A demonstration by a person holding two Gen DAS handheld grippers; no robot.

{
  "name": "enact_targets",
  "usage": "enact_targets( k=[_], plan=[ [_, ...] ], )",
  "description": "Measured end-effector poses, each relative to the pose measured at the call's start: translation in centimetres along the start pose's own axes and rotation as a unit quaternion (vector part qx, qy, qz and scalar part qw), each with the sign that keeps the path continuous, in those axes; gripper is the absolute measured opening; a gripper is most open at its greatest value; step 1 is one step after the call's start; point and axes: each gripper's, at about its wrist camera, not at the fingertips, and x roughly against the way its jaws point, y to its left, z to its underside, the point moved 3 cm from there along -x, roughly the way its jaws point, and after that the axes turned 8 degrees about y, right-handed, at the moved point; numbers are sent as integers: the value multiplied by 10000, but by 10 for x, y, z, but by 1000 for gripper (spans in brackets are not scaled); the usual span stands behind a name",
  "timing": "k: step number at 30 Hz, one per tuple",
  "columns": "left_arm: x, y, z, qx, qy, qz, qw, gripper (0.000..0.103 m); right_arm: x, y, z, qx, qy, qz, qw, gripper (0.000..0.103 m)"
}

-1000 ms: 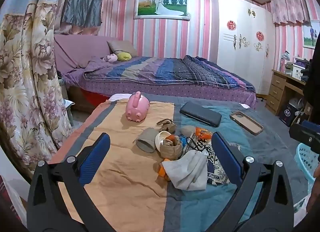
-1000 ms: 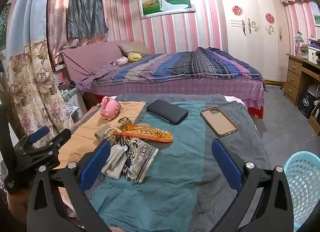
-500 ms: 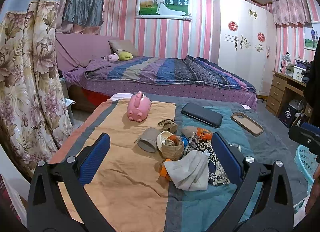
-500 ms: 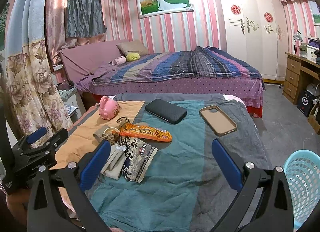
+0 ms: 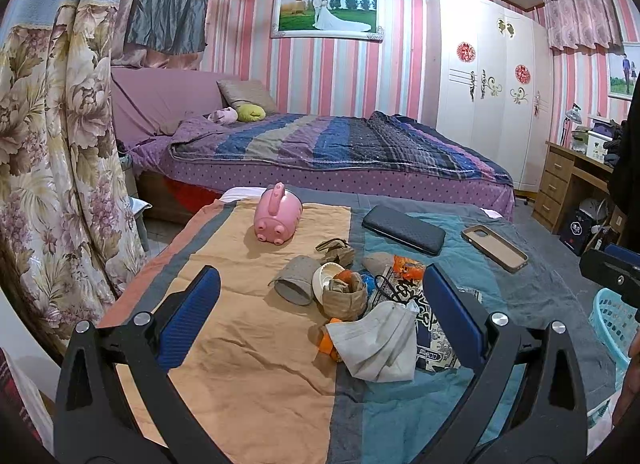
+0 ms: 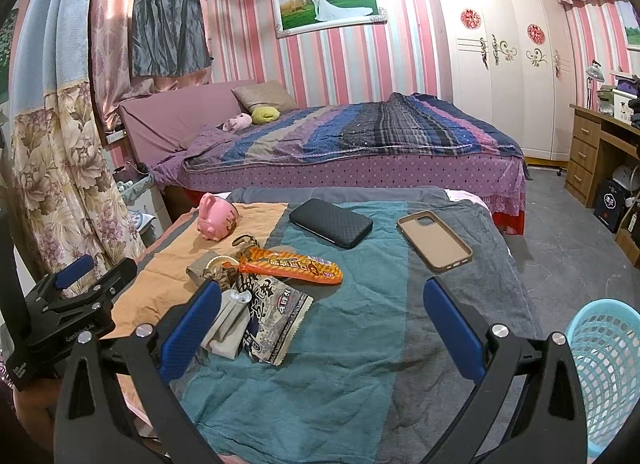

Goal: Collect trash

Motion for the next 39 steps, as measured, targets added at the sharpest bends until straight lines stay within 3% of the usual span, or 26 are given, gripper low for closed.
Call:
enact_targets(
  k=[39],
  plan=[
    [-1, 3, 0, 64, 31, -28, 10000, 98, 1, -6, -3, -14, -16, 23, 10000, 99]
  ],
)
